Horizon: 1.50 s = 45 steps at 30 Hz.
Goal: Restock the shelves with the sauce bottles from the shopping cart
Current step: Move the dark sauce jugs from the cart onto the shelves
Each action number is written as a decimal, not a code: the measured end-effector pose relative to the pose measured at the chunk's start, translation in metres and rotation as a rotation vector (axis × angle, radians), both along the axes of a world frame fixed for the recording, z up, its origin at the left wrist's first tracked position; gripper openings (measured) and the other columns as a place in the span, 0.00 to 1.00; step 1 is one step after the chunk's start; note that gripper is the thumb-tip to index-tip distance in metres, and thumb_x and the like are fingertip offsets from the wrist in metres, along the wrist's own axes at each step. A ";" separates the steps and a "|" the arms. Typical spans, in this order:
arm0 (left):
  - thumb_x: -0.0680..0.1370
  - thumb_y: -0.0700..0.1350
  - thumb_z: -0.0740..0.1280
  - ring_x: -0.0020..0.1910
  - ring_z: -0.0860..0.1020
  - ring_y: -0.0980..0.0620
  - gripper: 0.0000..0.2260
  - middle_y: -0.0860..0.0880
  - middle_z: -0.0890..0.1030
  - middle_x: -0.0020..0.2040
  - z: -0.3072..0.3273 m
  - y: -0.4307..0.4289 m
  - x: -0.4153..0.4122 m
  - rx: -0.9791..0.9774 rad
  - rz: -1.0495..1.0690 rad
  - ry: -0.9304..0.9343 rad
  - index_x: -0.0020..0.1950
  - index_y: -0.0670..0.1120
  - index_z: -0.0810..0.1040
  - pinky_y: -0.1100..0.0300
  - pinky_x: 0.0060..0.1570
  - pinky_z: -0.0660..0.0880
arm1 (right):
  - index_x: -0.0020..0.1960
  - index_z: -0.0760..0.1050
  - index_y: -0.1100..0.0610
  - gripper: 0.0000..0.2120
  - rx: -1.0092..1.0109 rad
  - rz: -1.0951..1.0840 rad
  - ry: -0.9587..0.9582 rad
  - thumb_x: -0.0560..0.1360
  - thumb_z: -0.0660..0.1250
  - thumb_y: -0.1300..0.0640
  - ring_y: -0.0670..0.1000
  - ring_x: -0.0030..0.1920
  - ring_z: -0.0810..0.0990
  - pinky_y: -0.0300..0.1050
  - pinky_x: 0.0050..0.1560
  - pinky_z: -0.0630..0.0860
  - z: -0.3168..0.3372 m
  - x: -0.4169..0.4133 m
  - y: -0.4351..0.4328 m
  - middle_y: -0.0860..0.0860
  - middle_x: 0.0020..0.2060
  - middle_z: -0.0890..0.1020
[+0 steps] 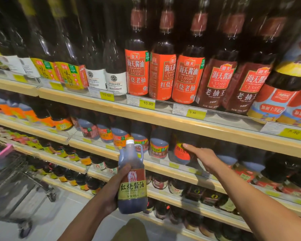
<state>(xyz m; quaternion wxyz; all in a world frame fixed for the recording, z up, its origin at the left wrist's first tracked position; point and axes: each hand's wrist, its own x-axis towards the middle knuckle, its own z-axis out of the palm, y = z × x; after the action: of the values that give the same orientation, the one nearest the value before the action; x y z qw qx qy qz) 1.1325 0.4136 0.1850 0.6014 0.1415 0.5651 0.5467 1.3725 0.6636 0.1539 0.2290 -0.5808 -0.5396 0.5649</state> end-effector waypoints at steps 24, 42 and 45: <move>0.72 0.55 0.67 0.49 0.85 0.40 0.22 0.37 0.86 0.52 0.000 0.024 0.013 -0.033 0.003 -0.004 0.61 0.43 0.78 0.46 0.52 0.78 | 0.44 0.79 0.55 0.19 0.141 0.139 -0.260 0.67 0.79 0.42 0.47 0.42 0.80 0.41 0.43 0.76 -0.001 -0.023 -0.011 0.51 0.42 0.82; 0.72 0.56 0.67 0.46 0.86 0.42 0.23 0.38 0.86 0.50 -0.003 0.036 0.025 -0.010 -0.040 -0.003 0.60 0.43 0.78 0.48 0.49 0.80 | 0.46 0.83 0.59 0.23 0.161 0.127 -0.255 0.66 0.78 0.40 0.51 0.46 0.84 0.49 0.51 0.80 -0.007 -0.025 -0.011 0.53 0.44 0.86; 0.74 0.55 0.66 0.47 0.86 0.41 0.23 0.38 0.86 0.51 -0.001 0.038 0.027 0.003 -0.079 -0.013 0.62 0.41 0.78 0.47 0.51 0.80 | 0.44 0.83 0.57 0.20 0.143 0.146 -0.244 0.67 0.79 0.41 0.51 0.45 0.84 0.44 0.43 0.80 -0.001 -0.023 -0.012 0.51 0.40 0.85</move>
<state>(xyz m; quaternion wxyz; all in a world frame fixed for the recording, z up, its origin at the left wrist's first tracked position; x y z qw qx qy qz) 1.1590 0.4519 0.1839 0.6260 0.1612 0.5544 0.5242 1.3490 0.6516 0.1527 0.1608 -0.5866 -0.6429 0.4656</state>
